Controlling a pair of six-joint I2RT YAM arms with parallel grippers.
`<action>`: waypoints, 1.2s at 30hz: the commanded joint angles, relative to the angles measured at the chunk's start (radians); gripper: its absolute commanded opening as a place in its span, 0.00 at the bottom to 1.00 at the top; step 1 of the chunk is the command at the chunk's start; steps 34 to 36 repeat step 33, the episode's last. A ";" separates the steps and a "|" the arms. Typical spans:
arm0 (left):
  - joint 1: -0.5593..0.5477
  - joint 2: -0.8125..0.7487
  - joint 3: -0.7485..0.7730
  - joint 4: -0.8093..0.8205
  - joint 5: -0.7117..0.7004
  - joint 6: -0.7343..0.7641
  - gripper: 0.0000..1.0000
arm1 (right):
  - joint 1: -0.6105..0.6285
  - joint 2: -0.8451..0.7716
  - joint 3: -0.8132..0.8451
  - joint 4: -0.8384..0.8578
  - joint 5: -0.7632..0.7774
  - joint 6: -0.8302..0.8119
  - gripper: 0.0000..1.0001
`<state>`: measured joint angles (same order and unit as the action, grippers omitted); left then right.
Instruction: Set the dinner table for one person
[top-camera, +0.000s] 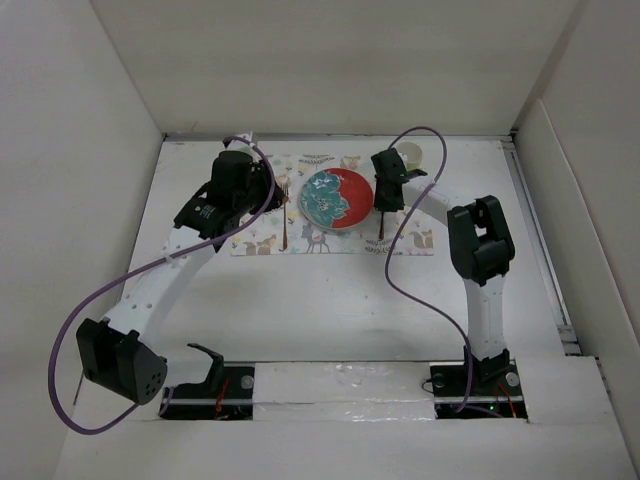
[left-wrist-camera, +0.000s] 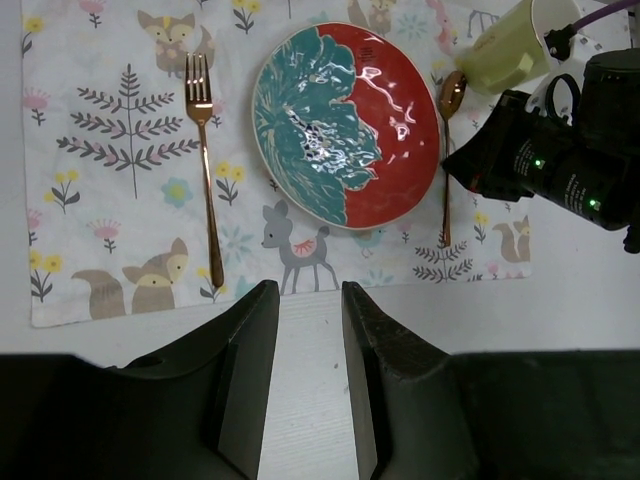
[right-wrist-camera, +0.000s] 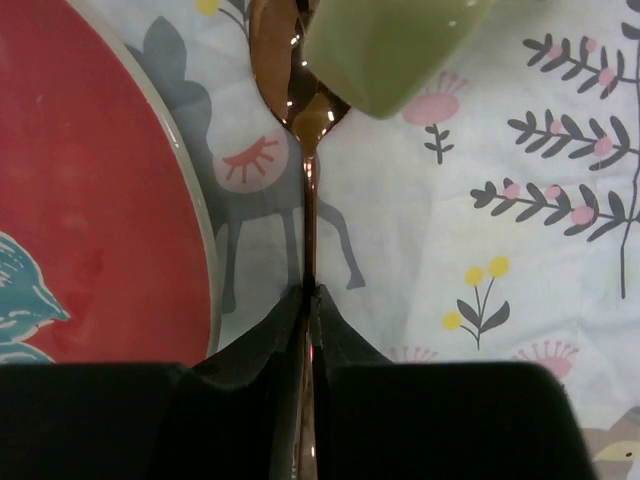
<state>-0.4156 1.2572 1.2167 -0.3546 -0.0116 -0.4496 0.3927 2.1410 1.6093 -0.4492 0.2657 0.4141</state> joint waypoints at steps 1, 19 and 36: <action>-0.003 -0.007 0.021 0.043 -0.002 0.025 0.29 | 0.002 -0.012 0.032 -0.039 0.041 0.009 0.19; -0.003 0.008 0.316 -0.023 -0.083 0.002 0.56 | 0.115 -0.769 -0.012 -0.163 0.104 0.163 0.66; -0.003 -0.280 0.199 -0.030 -0.237 -0.032 0.80 | -0.060 -1.218 -0.282 -0.180 0.145 0.268 1.00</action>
